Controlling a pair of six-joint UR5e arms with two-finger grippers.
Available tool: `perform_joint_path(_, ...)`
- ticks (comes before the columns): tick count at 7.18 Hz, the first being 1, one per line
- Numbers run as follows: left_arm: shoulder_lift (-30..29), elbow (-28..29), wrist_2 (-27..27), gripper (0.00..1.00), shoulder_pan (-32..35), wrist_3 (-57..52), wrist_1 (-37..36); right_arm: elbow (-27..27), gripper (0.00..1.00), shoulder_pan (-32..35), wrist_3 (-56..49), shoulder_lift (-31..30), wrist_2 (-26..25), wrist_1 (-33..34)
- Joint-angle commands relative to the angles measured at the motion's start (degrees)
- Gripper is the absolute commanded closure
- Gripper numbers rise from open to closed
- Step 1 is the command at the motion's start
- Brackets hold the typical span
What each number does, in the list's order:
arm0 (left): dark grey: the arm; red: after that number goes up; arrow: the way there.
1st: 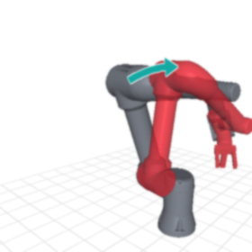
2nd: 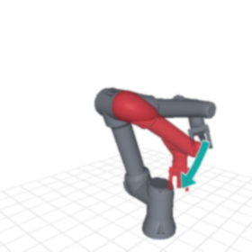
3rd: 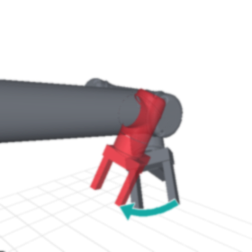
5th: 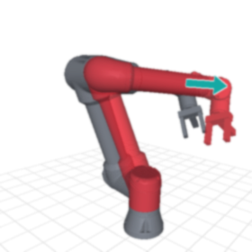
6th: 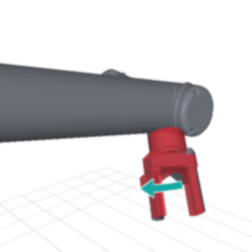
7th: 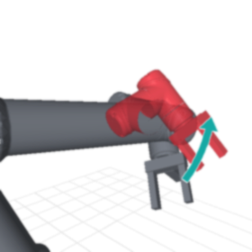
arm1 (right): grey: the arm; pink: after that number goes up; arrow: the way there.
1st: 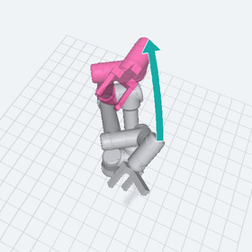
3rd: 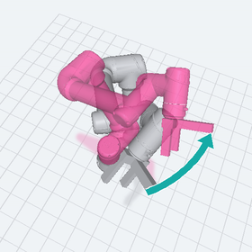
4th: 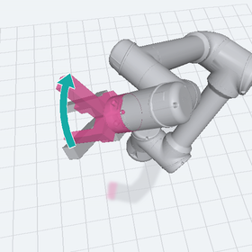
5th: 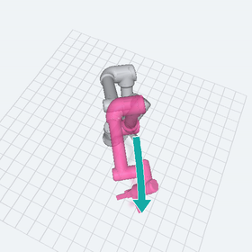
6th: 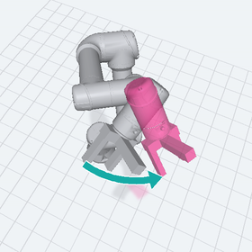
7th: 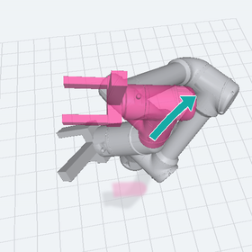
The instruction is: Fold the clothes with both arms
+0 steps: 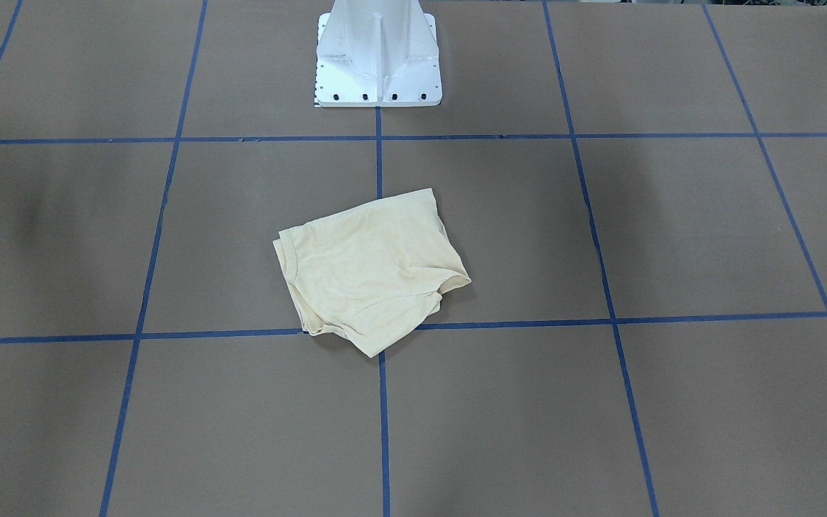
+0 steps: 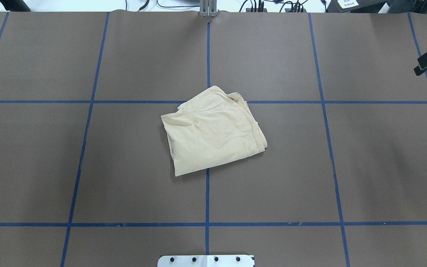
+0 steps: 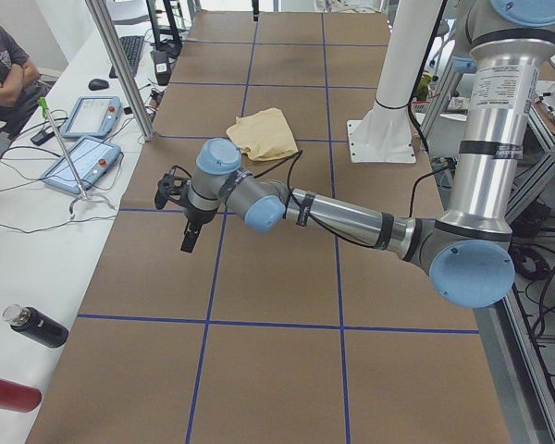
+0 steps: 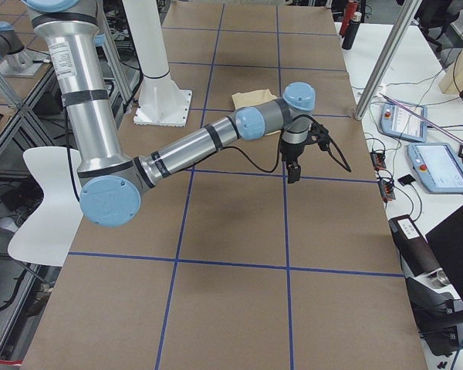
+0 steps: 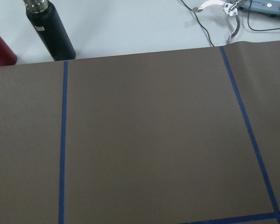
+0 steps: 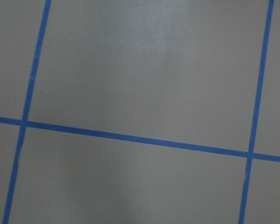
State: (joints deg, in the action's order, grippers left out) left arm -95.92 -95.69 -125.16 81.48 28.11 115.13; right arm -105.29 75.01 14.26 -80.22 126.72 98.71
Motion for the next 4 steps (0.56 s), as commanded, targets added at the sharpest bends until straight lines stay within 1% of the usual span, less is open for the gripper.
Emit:
perform_joint_path(1,2.39,4.19,0.09,0.0,4.45,-17.49,-1.3,0.78,0.0,0.05,0.15,-3.51,-2.1,0.08)
perform_joint_path(2,2.32,4.72,0.18,0.0,7.78,-26.61,-7.84,0.7,0.0,0.05,0.15,-4.75,-2.01,0.0)
perform_joint_path(3,2.23,2.64,0.18,0.0,9.56,-32.62,-14.0,0.87,0.0,0.05,0.07,-5.38,-2.01,-0.18)
perform_joint_path(4,2.4,0.09,0.27,0.0,9.31,-33.29,-21.72,1.14,0.0,0.05,0.33,-5.73,-1.83,-0.35)
